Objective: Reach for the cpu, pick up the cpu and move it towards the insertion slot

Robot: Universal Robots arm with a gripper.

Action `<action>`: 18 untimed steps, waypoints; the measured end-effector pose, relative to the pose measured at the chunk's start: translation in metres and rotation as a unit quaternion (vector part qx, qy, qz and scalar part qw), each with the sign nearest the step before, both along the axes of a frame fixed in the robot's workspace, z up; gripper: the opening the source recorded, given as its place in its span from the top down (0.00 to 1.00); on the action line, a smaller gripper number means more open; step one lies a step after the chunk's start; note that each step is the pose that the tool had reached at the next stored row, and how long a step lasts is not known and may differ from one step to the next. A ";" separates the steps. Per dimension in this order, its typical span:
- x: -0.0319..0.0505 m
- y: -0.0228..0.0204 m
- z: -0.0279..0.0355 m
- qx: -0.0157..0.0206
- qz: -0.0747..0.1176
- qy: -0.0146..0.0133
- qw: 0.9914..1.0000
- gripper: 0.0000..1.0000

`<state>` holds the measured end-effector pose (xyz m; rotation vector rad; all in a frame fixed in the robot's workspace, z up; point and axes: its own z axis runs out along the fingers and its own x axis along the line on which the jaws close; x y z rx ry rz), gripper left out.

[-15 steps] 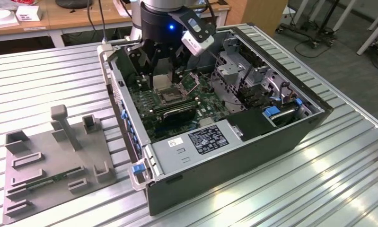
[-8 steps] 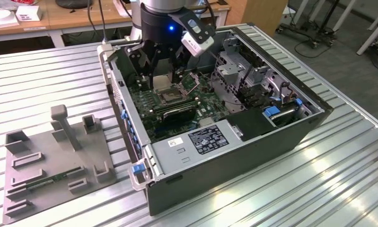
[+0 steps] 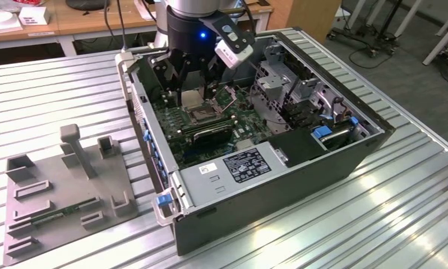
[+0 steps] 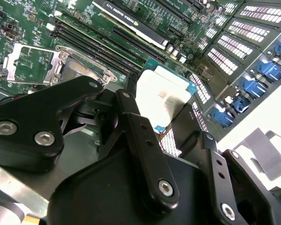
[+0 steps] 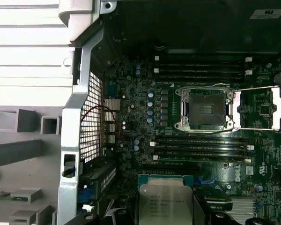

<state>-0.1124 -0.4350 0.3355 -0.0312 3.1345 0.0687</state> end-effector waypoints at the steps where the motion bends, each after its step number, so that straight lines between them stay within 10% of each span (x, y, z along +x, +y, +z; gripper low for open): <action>1: 0.0000 0.0003 0.0000 0.000 0.000 0.000 1.000 0.46; 18: 0.0000 0.0030 -0.0018 0.000 0.000 0.000 1.000 0.46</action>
